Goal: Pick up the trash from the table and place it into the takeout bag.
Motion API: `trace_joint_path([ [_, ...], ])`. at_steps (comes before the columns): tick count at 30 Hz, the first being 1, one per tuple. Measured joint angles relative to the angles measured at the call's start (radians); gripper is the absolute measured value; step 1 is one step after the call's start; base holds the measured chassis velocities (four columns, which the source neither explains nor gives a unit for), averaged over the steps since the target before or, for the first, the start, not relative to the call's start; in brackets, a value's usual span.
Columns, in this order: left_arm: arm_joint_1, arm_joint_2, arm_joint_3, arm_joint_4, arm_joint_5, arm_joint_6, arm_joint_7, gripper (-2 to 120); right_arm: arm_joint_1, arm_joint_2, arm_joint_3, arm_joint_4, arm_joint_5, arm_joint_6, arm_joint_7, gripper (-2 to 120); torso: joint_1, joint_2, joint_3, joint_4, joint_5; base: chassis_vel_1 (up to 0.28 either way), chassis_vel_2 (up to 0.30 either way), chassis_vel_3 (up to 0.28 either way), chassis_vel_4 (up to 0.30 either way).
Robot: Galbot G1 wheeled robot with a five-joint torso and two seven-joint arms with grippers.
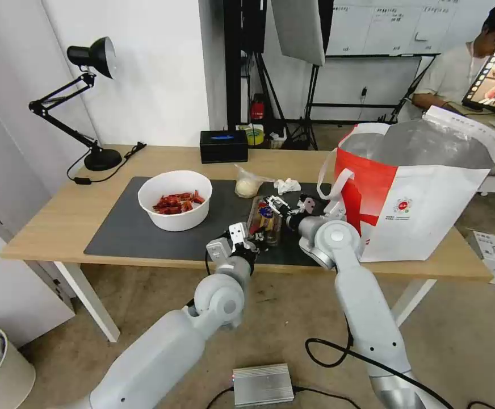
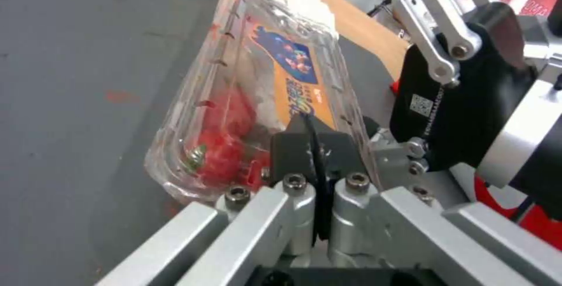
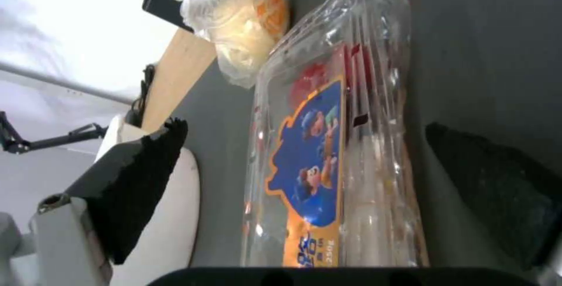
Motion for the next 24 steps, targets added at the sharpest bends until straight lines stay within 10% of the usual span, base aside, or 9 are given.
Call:
trace_joint_path([
  [24,0.015,0.024,-0.016,-0.026,-0.006,-0.001,0.000,0,0.028,0.020,-0.006,-0.034,-0.009,-0.009,0.003,100,0.000,0.000,0.000,0.0001,0.0000,0.000,0.000,0.000,0.000],
])
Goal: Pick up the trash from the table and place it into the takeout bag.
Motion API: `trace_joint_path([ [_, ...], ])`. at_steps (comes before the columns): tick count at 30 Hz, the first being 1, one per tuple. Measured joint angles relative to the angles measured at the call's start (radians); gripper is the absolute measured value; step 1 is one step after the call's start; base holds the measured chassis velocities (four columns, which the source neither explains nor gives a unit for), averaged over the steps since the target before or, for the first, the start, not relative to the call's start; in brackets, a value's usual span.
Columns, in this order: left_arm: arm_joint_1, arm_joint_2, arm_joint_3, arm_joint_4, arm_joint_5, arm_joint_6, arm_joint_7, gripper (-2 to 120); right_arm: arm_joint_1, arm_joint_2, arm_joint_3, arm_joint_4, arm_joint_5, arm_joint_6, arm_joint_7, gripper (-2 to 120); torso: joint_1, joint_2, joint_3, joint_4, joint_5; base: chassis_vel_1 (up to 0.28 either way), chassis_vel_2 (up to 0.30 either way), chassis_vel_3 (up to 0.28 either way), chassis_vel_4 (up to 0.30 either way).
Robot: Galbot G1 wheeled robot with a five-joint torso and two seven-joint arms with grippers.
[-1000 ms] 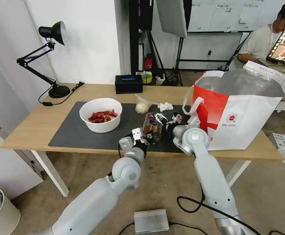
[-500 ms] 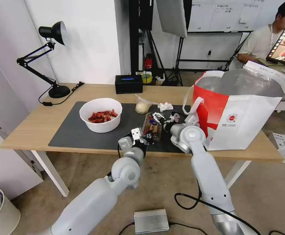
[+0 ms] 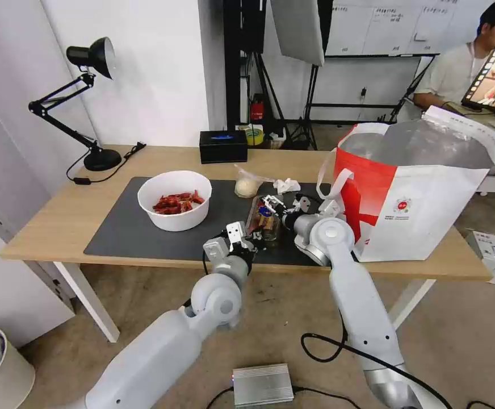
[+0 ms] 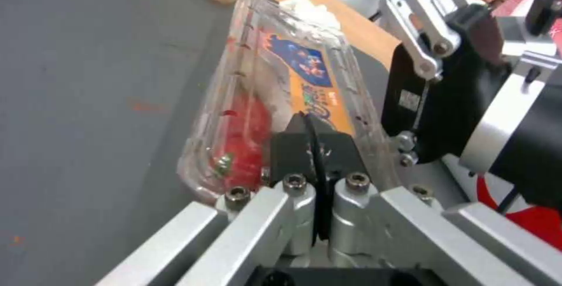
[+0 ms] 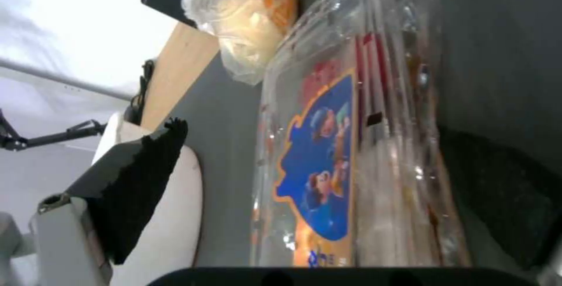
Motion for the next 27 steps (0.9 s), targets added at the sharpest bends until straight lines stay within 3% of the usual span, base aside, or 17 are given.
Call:
trace_joint_path([
  [16,0.003,-0.003,-0.004,-0.006,-0.001,-0.001,-0.002,0,0.020,0.023,-0.011,-0.021,-0.035,-0.027,0.033,97,0.000,0.000,0.000,-0.0002,-0.0001,0.000,0.000,0.000,0.000],
  [27,0.006,-0.002,-0.004,-0.012,-0.001,-0.002,-0.003,0,0.011,0.012,-0.014,-0.017,-0.040,-0.034,0.067,54,0.000,0.000,0.000,-0.0003,0.0000,0.000,0.000,0.000,0.000],
])
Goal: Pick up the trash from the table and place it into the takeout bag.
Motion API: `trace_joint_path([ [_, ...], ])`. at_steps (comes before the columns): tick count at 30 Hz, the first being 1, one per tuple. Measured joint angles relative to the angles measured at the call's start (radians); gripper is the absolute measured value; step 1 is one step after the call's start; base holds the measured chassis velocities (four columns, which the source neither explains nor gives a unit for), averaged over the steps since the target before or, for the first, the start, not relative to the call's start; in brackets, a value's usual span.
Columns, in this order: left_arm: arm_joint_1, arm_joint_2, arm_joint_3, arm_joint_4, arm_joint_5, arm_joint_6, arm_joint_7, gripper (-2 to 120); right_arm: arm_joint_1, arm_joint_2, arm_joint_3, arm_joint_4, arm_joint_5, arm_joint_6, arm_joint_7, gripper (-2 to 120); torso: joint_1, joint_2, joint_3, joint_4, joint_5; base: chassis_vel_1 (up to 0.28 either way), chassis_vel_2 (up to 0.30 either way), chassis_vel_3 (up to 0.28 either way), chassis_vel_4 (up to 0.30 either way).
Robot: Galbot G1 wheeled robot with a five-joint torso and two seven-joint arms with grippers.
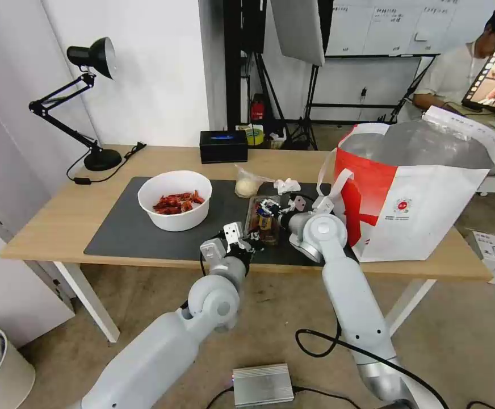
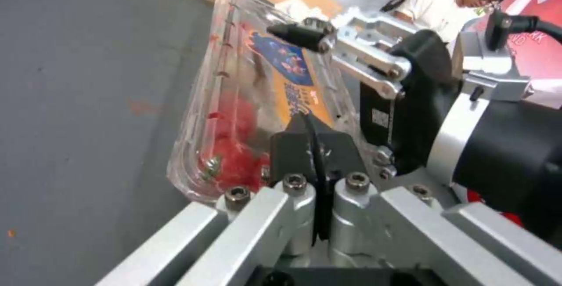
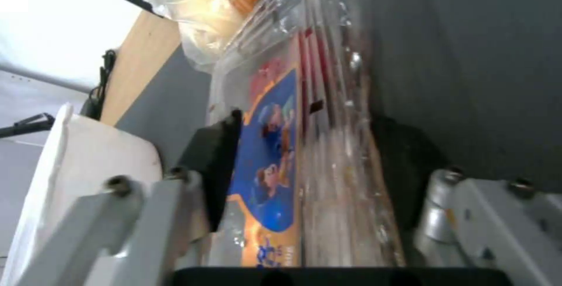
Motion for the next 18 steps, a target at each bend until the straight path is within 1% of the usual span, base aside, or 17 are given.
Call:
trace_joint_path([
  [1,0.000,0.000,0.000,0.000,0.000,0.000,0.000,0,-0.001,0.000,0.000,0.001,0.000,0.000,0.001,49,0.000,0.000,0.000,0.0000,0.0000,0.000,0.000,0.000,0.000],
  [2,0.000,0.000,0.000,0.000,0.000,0.000,0.000,0,-0.001,0.000,0.000,0.001,0.000,0.000,0.001,49,0.000,0.000,0.000,0.0000,0.0000,0.000,0.000,0.000,0.000],
  [4,-0.001,0.000,0.000,-0.001,0.000,0.000,0.000,0,-0.003,0.001,-0.001,0.002,0.000,-0.001,0.005,41,0.000,0.000,0.000,0.0001,0.0001,0.000,0.000,0.000,0.000],
  [5,-0.001,0.000,0.000,-0.001,0.000,0.000,0.000,0,-0.003,0.001,-0.001,0.002,0.000,-0.001,0.005,41,0.000,0.000,0.000,0.0001,0.0001,0.000,0.000,0.000,0.000],
  [8,0.000,0.002,-0.002,-0.005,-0.001,-0.001,-0.001,0,-0.007,0.001,-0.001,0.003,-0.001,-0.003,0.009,25,0.000,0.000,0.000,0.0001,0.0001,0.000,0.000,0.000,0.000],
  [9,0.000,0.002,-0.002,-0.005,-0.001,-0.001,-0.001,0,-0.007,0.001,-0.001,0.003,-0.001,-0.003,0.009,25,0.000,0.000,0.000,0.0001,0.0001,0.000,0.000,0.000,0.000],
  [12,0.003,0.004,-0.003,-0.008,-0.001,-0.001,-0.001,0,-0.010,-0.002,-0.001,0.008,-0.001,-0.003,0.010,10,0.000,0.000,0.000,0.0001,0.0000,0.000,0.000,0.000,0.000],
  [13,0.003,0.004,-0.003,-0.008,-0.001,-0.001,-0.001,0,-0.010,-0.002,-0.001,0.008,-0.001,-0.003,0.010,10,0.000,0.000,0.000,0.0001,0.0000,0.000,0.000,0.000,0.000],
  [14,0.003,0.004,-0.004,-0.009,-0.002,-0.001,-0.001,0,-0.010,-0.003,-0.001,0.009,-0.001,-0.003,0.012,4,0.000,0.000,0.000,0.0002,0.0000,0.000,0.000,0.000,0.000],
  [16,0.003,0.004,-0.004,-0.010,-0.002,-0.002,-0.001,0,-0.013,-0.007,0.000,0.012,0.000,-0.003,0.013,0,0.000,0.000,0.000,0.0003,0.0001,0.000,0.000,0.000,0.000],
  [18,0.003,0.004,-0.005,-0.012,-0.002,-0.005,-0.001,0,-0.015,-0.008,0.001,0.014,0.001,-0.003,0.013,0,0.000,0.000,0.000,0.0004,0.0001,0.000,0.000,0.000,0.000],
])
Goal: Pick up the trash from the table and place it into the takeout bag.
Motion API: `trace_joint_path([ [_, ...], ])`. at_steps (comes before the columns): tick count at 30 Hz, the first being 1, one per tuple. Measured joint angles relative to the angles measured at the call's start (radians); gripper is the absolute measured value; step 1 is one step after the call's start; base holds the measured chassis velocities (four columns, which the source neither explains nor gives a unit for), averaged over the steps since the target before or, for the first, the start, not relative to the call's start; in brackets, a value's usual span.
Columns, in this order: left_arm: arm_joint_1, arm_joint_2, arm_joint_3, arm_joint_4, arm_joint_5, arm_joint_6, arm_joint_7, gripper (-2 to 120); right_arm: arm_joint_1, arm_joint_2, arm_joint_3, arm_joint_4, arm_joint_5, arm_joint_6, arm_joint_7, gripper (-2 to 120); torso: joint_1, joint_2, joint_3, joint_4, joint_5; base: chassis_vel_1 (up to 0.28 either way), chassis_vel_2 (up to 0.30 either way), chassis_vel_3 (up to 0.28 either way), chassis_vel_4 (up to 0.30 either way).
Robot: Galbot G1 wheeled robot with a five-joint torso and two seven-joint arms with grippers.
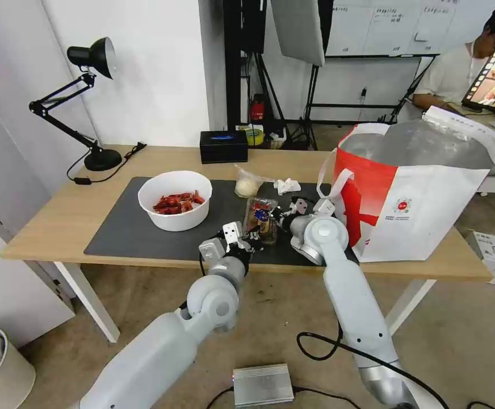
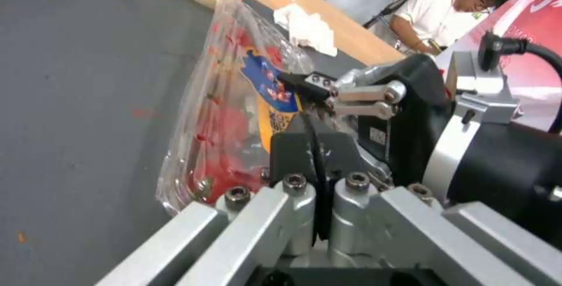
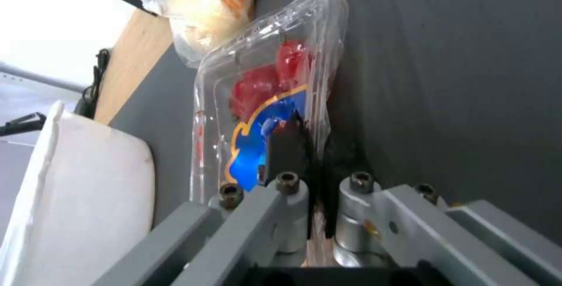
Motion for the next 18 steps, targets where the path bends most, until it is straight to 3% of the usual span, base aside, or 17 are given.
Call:
trace_joint_path([
  [18,0.036,0.036,-0.048,-0.061,-0.005,-0.014,0.013,0,-0.011,0.003,0.009,0.002,-0.011,0.001,-0.002,0,0.000,0.000,0.000,-0.0003,-0.0002,0.000,0.000,0.000,0.000],
])
